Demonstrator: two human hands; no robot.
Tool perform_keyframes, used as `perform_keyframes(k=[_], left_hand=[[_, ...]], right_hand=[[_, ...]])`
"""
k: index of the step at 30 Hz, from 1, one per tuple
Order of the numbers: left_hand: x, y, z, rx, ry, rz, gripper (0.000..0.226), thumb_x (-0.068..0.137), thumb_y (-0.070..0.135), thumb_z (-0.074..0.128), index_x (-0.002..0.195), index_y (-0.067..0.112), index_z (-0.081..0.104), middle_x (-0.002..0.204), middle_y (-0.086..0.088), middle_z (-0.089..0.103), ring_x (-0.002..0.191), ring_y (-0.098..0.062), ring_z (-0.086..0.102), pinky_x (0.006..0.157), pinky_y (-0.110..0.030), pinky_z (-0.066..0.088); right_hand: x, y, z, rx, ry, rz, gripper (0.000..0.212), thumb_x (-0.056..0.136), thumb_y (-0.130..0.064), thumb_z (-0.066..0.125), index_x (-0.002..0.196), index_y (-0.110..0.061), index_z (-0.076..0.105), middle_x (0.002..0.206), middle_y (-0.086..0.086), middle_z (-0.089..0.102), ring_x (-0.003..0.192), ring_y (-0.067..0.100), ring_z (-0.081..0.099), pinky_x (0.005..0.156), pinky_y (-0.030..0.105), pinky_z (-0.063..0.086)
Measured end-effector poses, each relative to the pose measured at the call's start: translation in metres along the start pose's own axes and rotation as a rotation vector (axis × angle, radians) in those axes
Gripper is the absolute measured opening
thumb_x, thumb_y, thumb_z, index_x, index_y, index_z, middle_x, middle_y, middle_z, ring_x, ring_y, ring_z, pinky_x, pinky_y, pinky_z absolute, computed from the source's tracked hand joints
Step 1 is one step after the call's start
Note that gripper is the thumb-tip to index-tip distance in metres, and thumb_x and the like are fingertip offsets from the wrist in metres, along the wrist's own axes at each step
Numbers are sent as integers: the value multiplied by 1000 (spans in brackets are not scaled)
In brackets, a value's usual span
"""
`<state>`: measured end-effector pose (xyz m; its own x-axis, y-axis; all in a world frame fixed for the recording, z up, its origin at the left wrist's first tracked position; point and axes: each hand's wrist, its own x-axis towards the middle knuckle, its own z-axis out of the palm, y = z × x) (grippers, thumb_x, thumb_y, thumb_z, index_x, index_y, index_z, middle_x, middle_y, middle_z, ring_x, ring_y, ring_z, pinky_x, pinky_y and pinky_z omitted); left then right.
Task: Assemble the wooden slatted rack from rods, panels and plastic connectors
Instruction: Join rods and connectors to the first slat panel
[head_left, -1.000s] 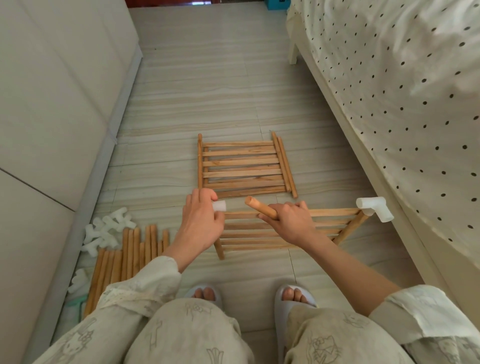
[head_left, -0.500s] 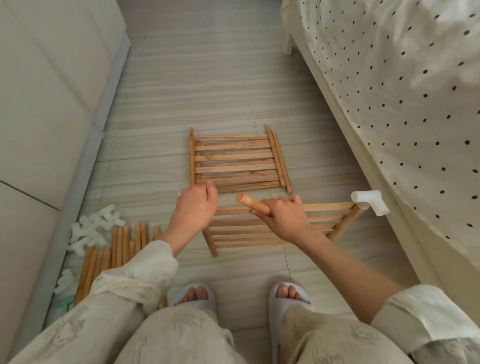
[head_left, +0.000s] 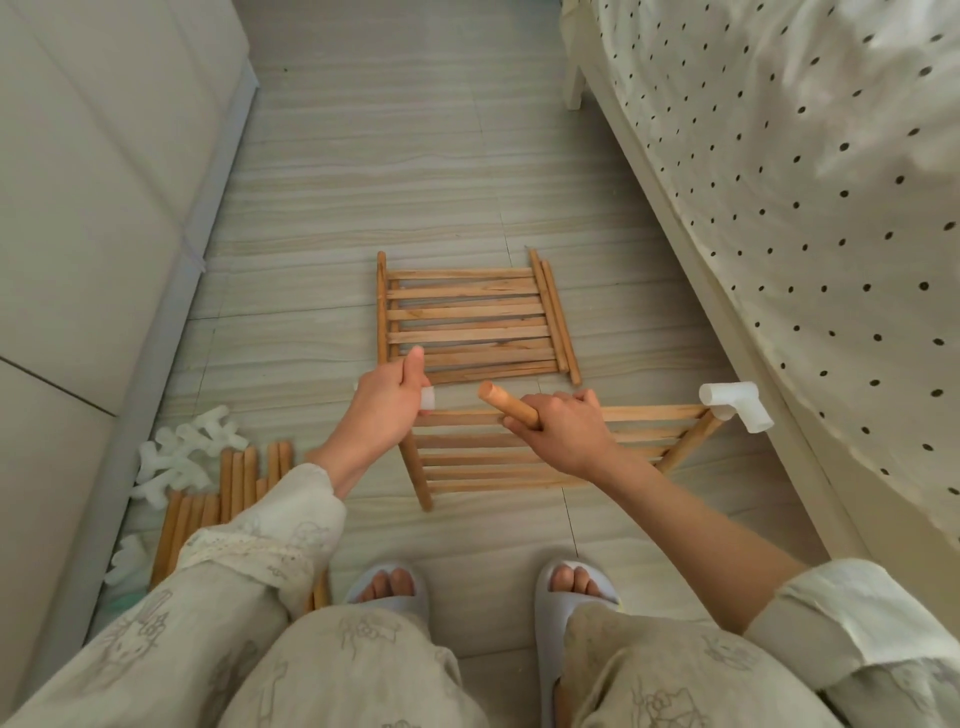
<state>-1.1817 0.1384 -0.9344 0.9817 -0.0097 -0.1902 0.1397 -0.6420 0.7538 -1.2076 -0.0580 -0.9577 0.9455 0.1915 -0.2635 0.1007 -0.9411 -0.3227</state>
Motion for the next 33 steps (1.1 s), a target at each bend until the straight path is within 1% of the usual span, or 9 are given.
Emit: perform_keyframes(k=[3, 5, 8, 13, 16, 25, 27, 30, 33], left_hand=[[0, -1, 0, -33, -15, -27, 55, 103, 38, 23, 69, 12, 58, 61, -1, 62, 63, -9, 54, 64, -27, 37], [-2, 0, 1, -66, -15, -51, 53, 103, 37, 23, 68, 13, 56, 59, -2, 62, 62, -10, 54, 66, -28, 36], [-4, 2, 1, -109, -1, -73, 52, 103, 38, 23, 73, 11, 56, 58, -3, 61, 58, -9, 53, 60, -26, 37], [-8, 1, 1, -166, 8, -72, 55, 103, 38, 22, 75, 7, 59, 59, -4, 62, 58, -9, 54, 60, -27, 37], [-11, 2, 1, -176, 22, -80, 55, 103, 37, 22, 68, 13, 55, 58, -4, 62, 56, -9, 52, 59, -27, 36], [-18, -3, 1, -339, 9, -128, 54, 103, 34, 26, 63, 12, 55, 54, -2, 58, 58, -13, 49, 54, -26, 35], [-20, -6, 1, -362, 28, -128, 53, 103, 33, 27, 63, 12, 55, 57, -1, 57, 58, -11, 48, 53, -24, 34], [-22, -8, 2, -426, 66, -136, 52, 103, 33, 25, 67, 13, 56, 68, 2, 55, 66, -7, 49, 58, -15, 38], [-24, -9, 6, -461, 58, -128, 48, 103, 35, 24, 72, 16, 55, 74, 2, 53, 72, -8, 49, 65, -14, 39]], right_hand=[[-4, -7, -10, 345, -42, 64, 16, 96, -22, 50, 93, -12, 62, 95, 4, 64, 94, 22, 57, 89, 36, 42], [-9, -16, -25, 535, 54, 98, 15, 94, -10, 49, 97, -11, 64, 97, 6, 67, 94, 23, 60, 86, 35, 48], [-14, -23, -46, 365, 154, 93, 17, 92, -11, 46, 97, -18, 61, 90, 6, 65, 89, 29, 61, 78, 38, 50], [-23, -26, -56, -211, -167, -31, 40, 94, -53, 42, 110, -18, 51, 92, 2, 55, 91, 25, 56, 73, 33, 41], [-24, -28, -50, -201, -113, -150, 45, 95, -57, 31, 112, -19, 48, 87, 2, 57, 81, 23, 55, 68, 32, 39], [-19, -24, -35, -281, 84, -363, 51, 94, -60, 20, 110, -21, 49, 90, 1, 66, 83, 27, 62, 59, 31, 35], [-16, -27, -33, -316, 165, -426, 64, 87, -64, 10, 103, -20, 53, 78, -2, 65, 69, 25, 63, 52, 28, 30], [-16, -28, -27, -347, 325, -492, 50, 88, -53, 25, 79, -16, 58, 48, -4, 54, 33, 22, 48, 37, 19, 15], [-14, -26, -21, -330, 335, -532, 44, 89, -49, 32, 74, -16, 57, 44, -4, 51, 28, 23, 44, 37, 19, 14]])
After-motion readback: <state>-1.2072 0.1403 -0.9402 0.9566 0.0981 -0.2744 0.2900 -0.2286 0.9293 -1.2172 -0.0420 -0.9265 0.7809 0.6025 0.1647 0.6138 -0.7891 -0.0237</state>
